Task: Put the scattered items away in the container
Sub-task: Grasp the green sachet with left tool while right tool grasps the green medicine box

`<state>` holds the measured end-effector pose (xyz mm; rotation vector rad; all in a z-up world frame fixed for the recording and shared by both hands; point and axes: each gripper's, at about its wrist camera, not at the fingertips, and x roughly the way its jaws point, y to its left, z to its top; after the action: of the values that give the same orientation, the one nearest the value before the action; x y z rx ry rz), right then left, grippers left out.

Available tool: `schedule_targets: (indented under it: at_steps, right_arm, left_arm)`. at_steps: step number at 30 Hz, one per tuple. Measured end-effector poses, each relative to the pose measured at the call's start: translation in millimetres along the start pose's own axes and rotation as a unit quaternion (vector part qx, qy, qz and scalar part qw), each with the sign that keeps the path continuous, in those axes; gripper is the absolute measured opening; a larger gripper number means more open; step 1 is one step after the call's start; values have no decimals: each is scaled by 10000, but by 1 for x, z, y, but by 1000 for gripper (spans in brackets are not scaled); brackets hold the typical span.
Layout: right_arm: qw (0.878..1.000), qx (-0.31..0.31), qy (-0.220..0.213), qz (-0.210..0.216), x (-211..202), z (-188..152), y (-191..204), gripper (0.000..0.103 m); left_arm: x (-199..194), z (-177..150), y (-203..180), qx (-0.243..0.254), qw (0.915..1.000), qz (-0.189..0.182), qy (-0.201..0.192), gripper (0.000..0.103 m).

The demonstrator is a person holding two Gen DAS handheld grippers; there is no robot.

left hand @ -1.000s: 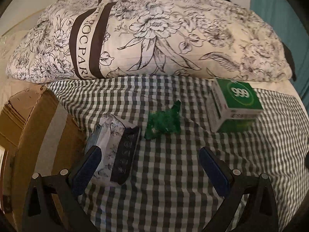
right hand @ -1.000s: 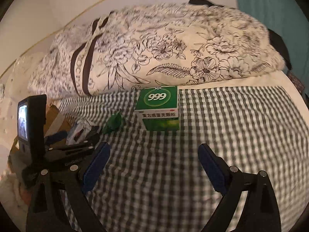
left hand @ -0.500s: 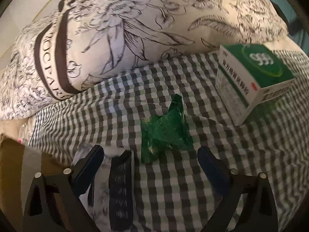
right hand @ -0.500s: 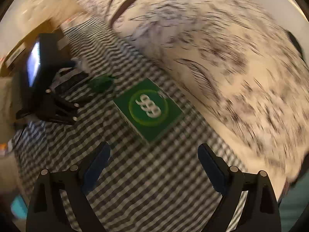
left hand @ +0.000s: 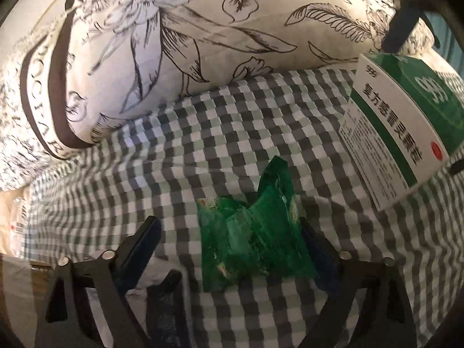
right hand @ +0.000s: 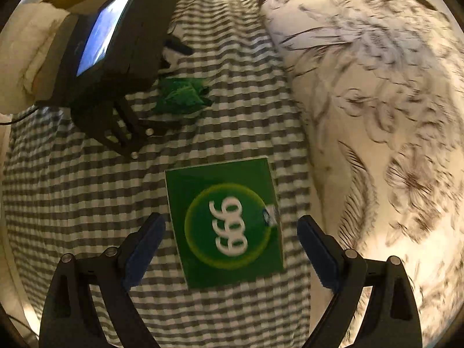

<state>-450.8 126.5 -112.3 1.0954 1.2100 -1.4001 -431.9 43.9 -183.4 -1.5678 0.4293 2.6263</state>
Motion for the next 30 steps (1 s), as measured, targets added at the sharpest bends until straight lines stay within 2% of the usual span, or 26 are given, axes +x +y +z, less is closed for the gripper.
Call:
schedule_targets:
  at_steps: [1, 2, 3, 5, 6, 7, 10, 12, 14, 16, 18, 20, 22, 25, 27, 30]
  right_arm:
    - [9999, -26, 108, -1, 10, 1, 0, 93]
    - [9998, -20, 198, 14, 18, 1, -1, 93]
    - [9997, 24, 257, 34, 26, 1, -1, 92]
    - [9995, 231, 189, 86, 32, 1, -4, 90]
    - [9989, 419, 145, 162, 34, 0, -6, 85]
    - [9979, 611, 100, 188, 34, -1, -9, 84]
    - [9900, 1405, -21, 125, 29, -5, -15, 81]
    - [9807, 1949, -74, -95, 22, -10, -13, 81]
    - [9646, 2619, -195, -224, 10, -20, -11, 81]
    - [9416, 3331, -468, -149, -6, -36, -5, 81]
    - [9255, 3725, -620, -287, -20, -49, 8, 81]
    - [9018, 4228, -800, -400, -36, -64, 26, 81]
    - [8666, 4857, -1117, -234, -52, -83, 45, 81]
    - [8227, 5498, -1441, -112, -69, -104, 82, 81]
    - [8043, 5735, -1551, -124, -77, -112, 111, 81]
    - [7913, 5884, -1652, -177, -80, -119, 150, 81]
  left_arm:
    - [0, 1, 1, -51, 9999, -107, 0, 76]
    - [0, 1, 2, -103, 9996, -270, 2, 70]
    - [0, 1, 3, -129, 9988, -471, 27, 56]
    - [-2, 1, 1, -56, 9988, -488, -7, 50]
    - [-4, 1, 0, -10, 9990, -457, -33, 39]
    - [-8, 1, -1, 11, 9989, -467, -99, 35]
    - [-11, 2, 3, -170, 9984, -541, -57, 34]
    - [-14, 1, 7, -352, 9974, -624, -28, 34]
    - [-22, -1, 11, -461, 9966, -682, -40, 34]
    - [-31, -2, 12, -525, 9961, -705, -66, 34]
    - [-44, -4, 12, -620, 9947, -810, -85, 34]
    - [-56, -6, 16, -680, 9940, -853, -87, 34]
    - [-72, -12, 16, -689, 9934, -910, -126, 34]
    - [-102, -21, 4, -642, 9932, -947, -234, 34]
    - [-122, -30, -2, -553, 9935, -947, -295, 34]
    - [-141, -43, -17, -457, 9945, -900, -277, 34]
